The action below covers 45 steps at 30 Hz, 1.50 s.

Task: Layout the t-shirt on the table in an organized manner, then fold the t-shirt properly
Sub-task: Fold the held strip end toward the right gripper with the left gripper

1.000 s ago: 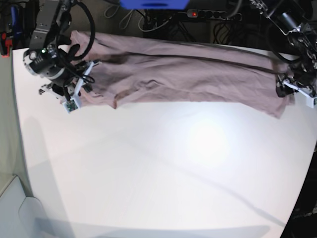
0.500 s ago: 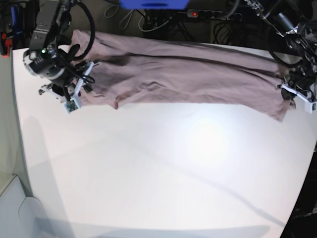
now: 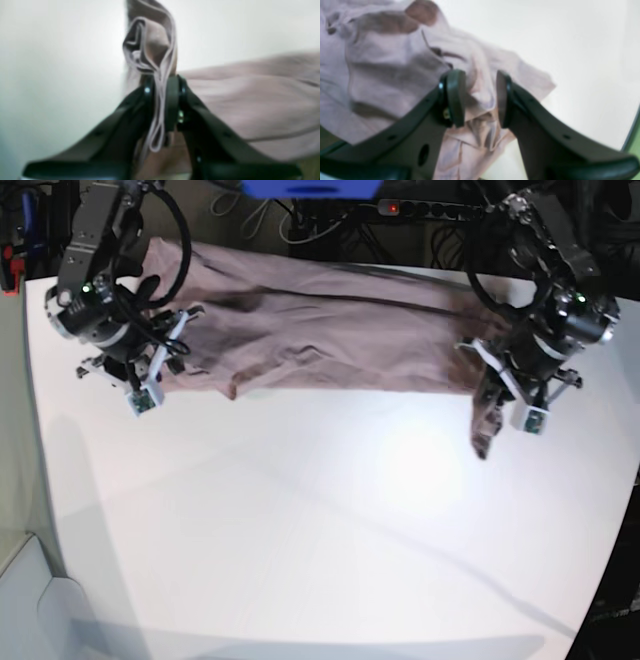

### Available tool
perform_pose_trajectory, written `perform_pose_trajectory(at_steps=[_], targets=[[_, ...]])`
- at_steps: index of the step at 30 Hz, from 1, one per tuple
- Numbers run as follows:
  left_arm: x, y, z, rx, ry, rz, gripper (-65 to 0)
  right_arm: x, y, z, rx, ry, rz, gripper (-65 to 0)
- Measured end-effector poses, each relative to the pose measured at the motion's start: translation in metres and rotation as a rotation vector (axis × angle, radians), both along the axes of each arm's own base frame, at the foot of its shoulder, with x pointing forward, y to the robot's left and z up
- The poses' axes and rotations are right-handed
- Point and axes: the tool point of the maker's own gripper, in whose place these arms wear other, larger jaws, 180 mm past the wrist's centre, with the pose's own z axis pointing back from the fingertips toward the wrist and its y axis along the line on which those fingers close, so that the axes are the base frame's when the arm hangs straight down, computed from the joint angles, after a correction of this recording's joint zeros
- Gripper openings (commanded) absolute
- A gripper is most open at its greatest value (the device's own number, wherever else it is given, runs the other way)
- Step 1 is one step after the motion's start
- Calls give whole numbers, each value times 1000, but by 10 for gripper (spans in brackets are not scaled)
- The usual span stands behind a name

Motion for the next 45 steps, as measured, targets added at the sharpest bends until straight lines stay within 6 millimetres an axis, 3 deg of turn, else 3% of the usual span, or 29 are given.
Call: perform_pose_trajectory(at_steps=[3, 7, 10, 14, 22, 26, 37, 42, 45], targets=[[-7, -50, -9, -28, 29, -147, -650, 0, 0, 0, -2, 4, 0, -435], [-19, -102, -15, -54, 54, -309, -650, 1, 1, 1, -1, -1, 2, -435], [-26, -130, -14, -71, 56, -394, -650, 1, 0, 1, -2, -1, 2, -435], [-31, -150, -13, -78, 54, -459, -650, 1, 0, 1, -2, -1, 2, -435], [-32, -141, -27, 21, 90, -462, -650, 1, 0, 1, -1, -1, 1, -435], [-41, -153, -39, 24, 128, -505, -650, 1, 0, 1, -1, -1, 1, -435], [-41, -186, -28, -37, 76, -556, -650, -1, 0, -1, -1, 7, 2, -435], [-40, -191, -26, -52, 76, -537, -650, -2, 0, -1, -1, 7, 1, -435], [-32, -185, -28, -48, 94, -419, -650, -2, 0, -1, -2, 8, 1, -435]])
